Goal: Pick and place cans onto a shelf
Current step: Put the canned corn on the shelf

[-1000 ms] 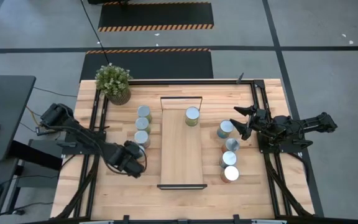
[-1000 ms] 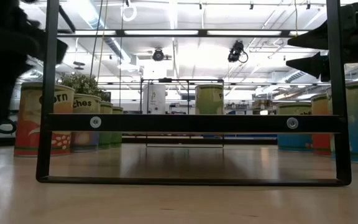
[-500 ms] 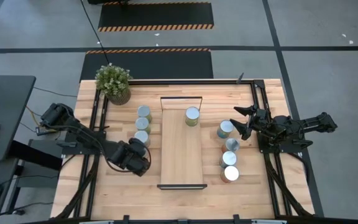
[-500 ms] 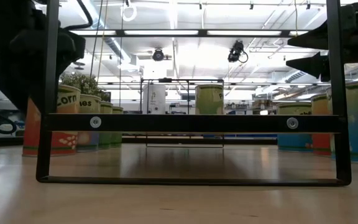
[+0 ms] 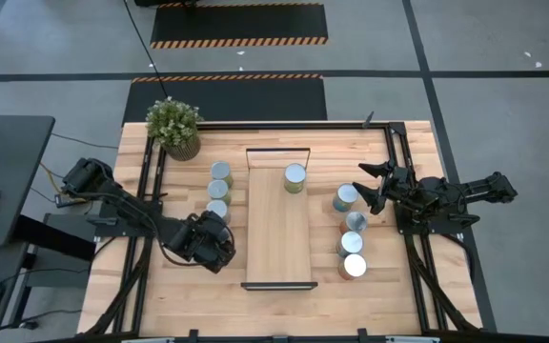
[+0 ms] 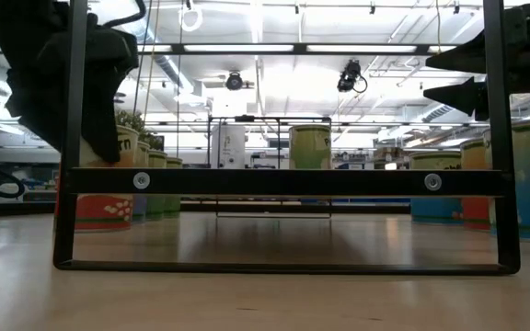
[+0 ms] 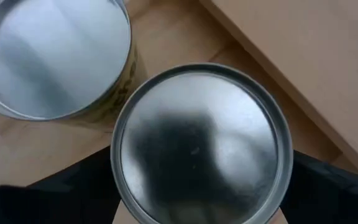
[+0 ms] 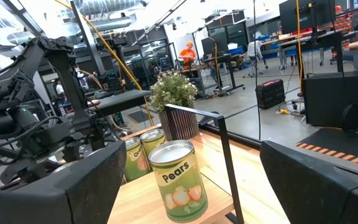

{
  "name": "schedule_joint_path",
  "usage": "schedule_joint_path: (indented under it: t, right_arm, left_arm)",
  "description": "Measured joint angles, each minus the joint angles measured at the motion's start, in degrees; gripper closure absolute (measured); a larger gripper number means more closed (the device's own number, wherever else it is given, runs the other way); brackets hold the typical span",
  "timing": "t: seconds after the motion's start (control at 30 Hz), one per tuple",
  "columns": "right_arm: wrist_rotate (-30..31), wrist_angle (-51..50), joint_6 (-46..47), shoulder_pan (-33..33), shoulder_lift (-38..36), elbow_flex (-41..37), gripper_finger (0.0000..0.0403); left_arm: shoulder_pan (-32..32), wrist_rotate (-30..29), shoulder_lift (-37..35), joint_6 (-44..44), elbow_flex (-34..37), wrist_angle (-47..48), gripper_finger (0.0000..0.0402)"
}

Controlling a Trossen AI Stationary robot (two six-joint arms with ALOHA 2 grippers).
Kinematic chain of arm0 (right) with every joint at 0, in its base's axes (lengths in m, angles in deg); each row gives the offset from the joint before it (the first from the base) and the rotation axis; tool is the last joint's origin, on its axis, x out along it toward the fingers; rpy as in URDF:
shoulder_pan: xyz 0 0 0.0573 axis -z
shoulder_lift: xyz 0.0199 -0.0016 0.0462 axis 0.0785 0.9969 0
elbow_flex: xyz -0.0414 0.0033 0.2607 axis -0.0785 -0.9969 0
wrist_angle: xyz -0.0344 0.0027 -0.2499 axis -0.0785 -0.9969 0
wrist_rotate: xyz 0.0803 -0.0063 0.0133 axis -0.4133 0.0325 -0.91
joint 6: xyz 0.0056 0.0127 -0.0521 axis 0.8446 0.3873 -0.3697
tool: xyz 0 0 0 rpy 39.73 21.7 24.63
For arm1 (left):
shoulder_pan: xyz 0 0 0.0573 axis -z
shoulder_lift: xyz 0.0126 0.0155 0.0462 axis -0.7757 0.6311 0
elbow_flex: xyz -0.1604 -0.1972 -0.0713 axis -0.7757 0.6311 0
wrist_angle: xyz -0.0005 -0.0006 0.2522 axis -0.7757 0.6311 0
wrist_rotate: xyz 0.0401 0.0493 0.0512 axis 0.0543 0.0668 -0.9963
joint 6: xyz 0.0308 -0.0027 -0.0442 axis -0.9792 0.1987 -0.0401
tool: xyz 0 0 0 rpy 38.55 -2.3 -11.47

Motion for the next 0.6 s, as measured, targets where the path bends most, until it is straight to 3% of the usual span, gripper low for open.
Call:
schedule_joint_path:
  t: [0.33, 0.6]
  right_arm:
    - [0.0, -0.03, 0.0, 0.0, 0.0, -0.01, 0.0025]
    - [0.0, 1.28, 0.0, 0.02, 0.01, -0.01, 0.0025]
  left_arm:
    - [-0.02, -2.44, 1.29, -4.19, -0.07, -5.06, 0.0048]
    - [-0.04, -1.89, 1.56, -5.05, -0.09, -4.82, 0.0083]
